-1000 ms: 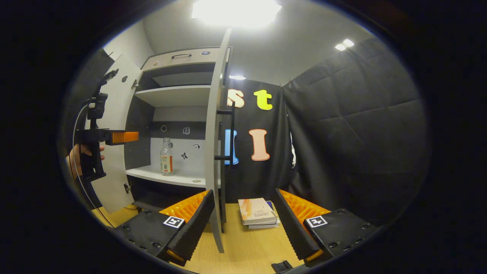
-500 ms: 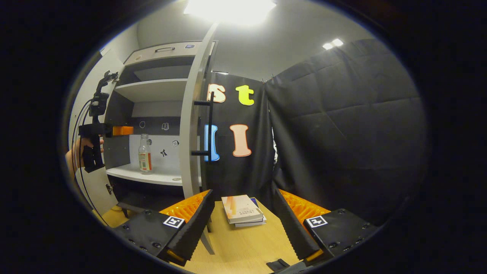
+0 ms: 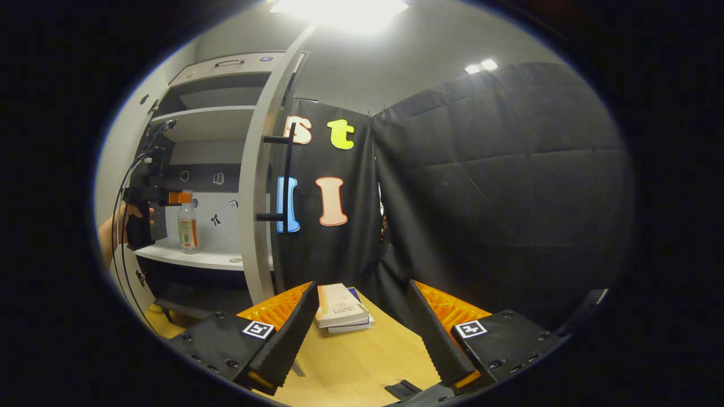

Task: Grasp the bottle in the cabinet with the left hand and place it on the coaster, then close the right door with the right hand and the left door with the left hand.

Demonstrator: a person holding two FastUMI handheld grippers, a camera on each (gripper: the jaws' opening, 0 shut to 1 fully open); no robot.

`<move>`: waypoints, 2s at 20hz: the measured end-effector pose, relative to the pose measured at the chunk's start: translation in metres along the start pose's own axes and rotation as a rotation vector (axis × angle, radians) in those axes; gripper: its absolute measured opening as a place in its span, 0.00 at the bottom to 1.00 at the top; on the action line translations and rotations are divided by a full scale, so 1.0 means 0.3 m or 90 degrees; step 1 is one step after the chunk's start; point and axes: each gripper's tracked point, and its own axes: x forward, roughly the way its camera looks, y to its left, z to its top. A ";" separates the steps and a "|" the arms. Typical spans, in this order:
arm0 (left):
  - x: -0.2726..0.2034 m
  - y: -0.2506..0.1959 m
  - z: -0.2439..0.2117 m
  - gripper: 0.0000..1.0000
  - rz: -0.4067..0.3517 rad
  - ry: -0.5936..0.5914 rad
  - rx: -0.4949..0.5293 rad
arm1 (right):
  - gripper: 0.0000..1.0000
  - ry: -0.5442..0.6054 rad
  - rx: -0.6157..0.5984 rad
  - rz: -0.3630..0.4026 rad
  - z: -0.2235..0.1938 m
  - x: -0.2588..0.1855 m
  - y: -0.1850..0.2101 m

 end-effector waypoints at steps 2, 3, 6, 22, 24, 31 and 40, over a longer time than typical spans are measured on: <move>0.044 0.005 -0.019 0.89 0.003 0.004 0.001 | 1.00 0.006 -0.004 -0.009 -0.012 0.009 0.005; 0.066 0.012 -0.027 0.89 0.004 0.005 0.001 | 1.00 0.009 -0.008 -0.012 -0.019 0.009 0.006; 0.112 0.025 -0.026 0.88 0.008 0.007 0.004 | 1.00 0.020 -0.011 -0.015 -0.035 0.015 0.021; 0.006 -0.002 0.056 0.42 -0.014 -0.026 -0.020 | 1.00 0.022 0.004 0.007 -0.056 -0.014 -0.026; -0.038 -0.023 0.064 0.42 -0.019 -0.028 -0.022 | 1.00 0.019 0.008 0.019 -0.051 -0.030 -0.037; -0.224 -0.085 0.023 0.42 -0.016 -0.017 -0.001 | 1.00 0.024 0.011 0.050 -0.071 -0.115 -0.113; -0.454 -0.131 -0.034 0.43 0.001 -0.021 -0.022 | 1.00 0.024 -0.002 0.085 -0.076 -0.208 -0.200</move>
